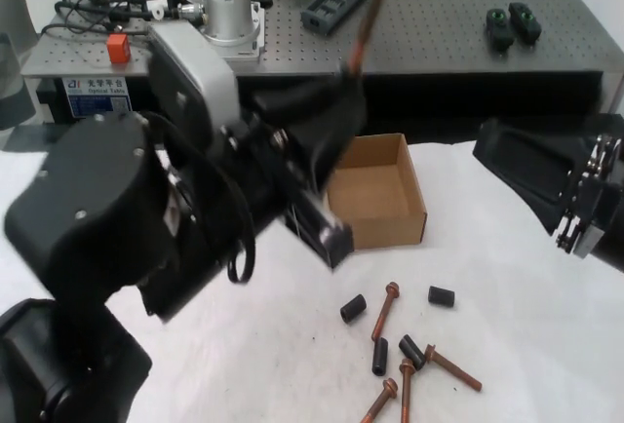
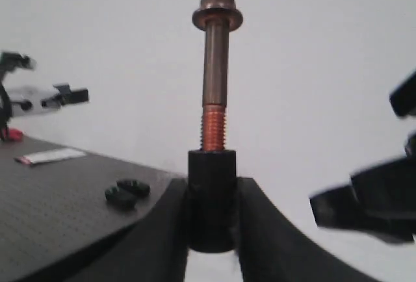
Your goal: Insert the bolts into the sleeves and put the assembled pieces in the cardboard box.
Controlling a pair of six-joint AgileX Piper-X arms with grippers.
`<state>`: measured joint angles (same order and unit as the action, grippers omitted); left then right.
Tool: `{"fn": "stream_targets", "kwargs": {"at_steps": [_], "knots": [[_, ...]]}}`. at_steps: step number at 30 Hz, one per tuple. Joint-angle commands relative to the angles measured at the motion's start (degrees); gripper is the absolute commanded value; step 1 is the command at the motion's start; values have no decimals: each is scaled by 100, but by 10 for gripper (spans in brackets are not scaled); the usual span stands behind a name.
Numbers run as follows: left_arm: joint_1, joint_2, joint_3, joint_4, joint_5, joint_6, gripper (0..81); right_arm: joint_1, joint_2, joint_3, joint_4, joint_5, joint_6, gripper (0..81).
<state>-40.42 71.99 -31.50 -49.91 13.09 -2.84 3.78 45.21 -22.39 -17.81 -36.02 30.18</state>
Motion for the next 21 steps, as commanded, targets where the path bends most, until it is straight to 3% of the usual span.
{"fn": "stream_targets", "kwargs": {"at_steps": [1,4,11,15,21], "knots": [[-8,-44,-73,-911,-404,-142,7,-45,-43,-18,122,-82,-68,405],[-8,-19,-73,-835,-691,-142,7,-45,-43,-18,122,-82,-68,405],[-8,383,-103,-431,-591,-509,7,-45,-43,-18,122,-82,-68,405],[3,639,-726,1634,-604,-1275,7,-63,-43,-18,561,-34,-85,405],[157,2001,-2894,4437,-636,-1343,7,-384,-172,-18,1630,-63,-247,370]]}}
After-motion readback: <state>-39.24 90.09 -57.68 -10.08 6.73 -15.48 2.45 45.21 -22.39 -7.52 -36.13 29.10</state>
